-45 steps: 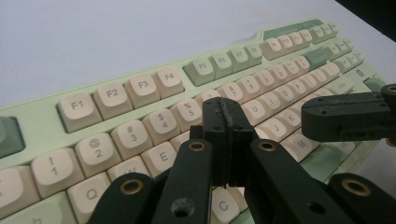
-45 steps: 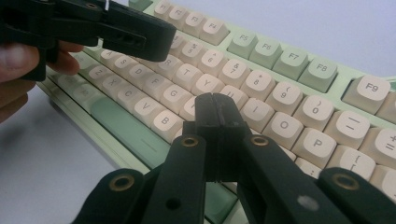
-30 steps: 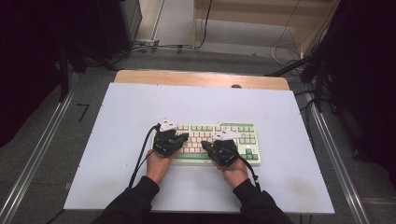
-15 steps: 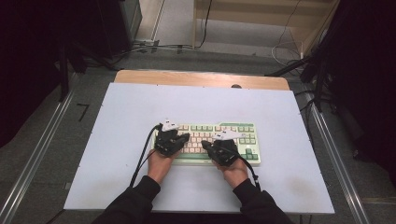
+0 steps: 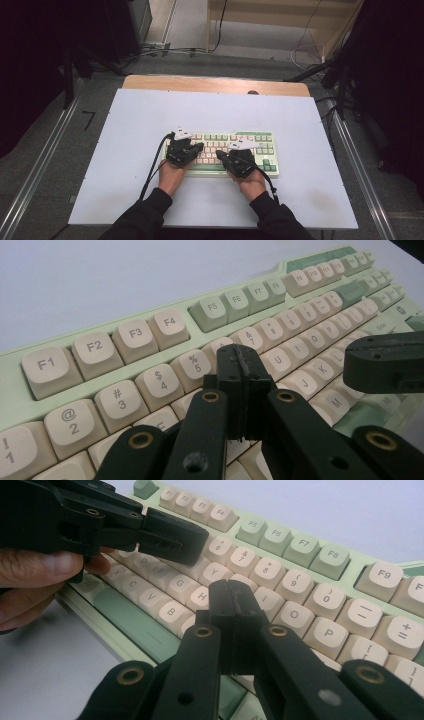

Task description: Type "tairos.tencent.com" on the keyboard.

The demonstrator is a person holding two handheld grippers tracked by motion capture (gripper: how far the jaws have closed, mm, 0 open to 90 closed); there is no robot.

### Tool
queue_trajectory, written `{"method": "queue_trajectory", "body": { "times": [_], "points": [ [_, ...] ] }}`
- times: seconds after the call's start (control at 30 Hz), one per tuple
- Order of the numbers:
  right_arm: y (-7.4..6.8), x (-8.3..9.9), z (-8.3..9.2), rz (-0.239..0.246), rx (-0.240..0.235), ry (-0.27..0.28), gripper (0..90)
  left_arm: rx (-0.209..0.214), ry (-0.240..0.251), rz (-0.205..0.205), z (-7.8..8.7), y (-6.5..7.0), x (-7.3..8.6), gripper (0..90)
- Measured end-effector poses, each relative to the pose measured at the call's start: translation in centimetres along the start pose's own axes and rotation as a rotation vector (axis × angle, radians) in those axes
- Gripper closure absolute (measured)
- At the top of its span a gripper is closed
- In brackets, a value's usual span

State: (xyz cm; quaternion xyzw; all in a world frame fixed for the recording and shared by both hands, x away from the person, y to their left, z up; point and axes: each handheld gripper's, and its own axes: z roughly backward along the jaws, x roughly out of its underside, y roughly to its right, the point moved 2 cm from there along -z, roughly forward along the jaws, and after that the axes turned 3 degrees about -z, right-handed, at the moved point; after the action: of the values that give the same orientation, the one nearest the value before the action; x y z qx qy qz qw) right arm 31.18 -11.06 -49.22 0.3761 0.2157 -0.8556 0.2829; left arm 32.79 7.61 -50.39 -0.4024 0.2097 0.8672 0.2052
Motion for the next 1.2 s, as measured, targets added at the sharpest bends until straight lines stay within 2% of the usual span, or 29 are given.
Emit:
{"method": "queue_trajectory", "body": {
  "times": [0.37,0.83,1.2],
  "points": [
    [0.0,0.0,0.0,0.000,0.001,0.001,87.4,-0.011,-0.016,-0.012,-0.2,0.1,0.1,90.0],
    [0.0,0.0,0.0,0.001,0.001,0.001,87.4,0.009,0.032,0.001,0.9,0.1,-0.4,90.0],
    [-0.1,0.0,0.1,0.003,0.002,0.000,87.4,0.021,0.035,-0.004,1.2,0.4,-0.4,90.0]
  ]
}}
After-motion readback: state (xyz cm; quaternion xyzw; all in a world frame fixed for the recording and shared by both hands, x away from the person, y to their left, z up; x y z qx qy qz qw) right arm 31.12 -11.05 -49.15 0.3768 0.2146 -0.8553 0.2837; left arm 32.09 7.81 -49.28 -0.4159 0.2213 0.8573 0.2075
